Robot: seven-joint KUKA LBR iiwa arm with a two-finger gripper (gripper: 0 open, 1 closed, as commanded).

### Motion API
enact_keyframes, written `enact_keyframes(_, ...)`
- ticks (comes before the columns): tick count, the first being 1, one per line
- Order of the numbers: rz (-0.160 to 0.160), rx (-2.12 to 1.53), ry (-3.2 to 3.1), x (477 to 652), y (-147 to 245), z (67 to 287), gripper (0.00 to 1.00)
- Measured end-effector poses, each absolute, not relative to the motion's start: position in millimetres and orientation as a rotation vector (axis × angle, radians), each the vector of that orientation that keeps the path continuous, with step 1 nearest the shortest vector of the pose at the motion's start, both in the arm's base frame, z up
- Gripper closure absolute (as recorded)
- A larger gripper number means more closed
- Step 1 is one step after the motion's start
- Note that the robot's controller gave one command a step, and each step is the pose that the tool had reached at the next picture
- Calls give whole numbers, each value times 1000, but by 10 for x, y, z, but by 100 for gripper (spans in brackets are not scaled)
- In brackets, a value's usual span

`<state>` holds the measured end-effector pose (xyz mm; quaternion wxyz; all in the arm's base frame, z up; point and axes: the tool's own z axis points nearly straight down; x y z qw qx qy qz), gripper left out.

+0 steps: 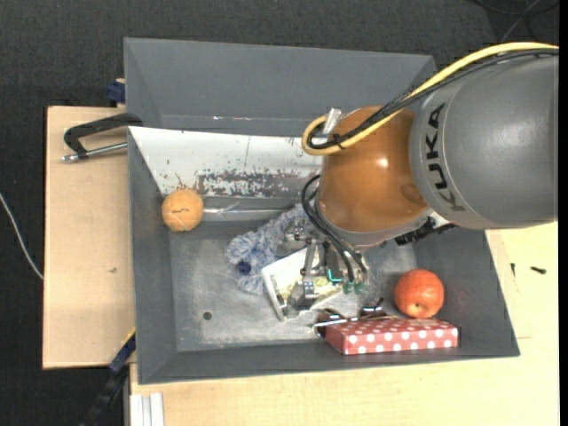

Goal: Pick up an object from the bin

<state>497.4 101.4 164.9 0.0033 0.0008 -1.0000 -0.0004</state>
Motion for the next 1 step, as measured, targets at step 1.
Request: enact_keyframes(1,-2,1,-3142,4988,1009,1688,0)
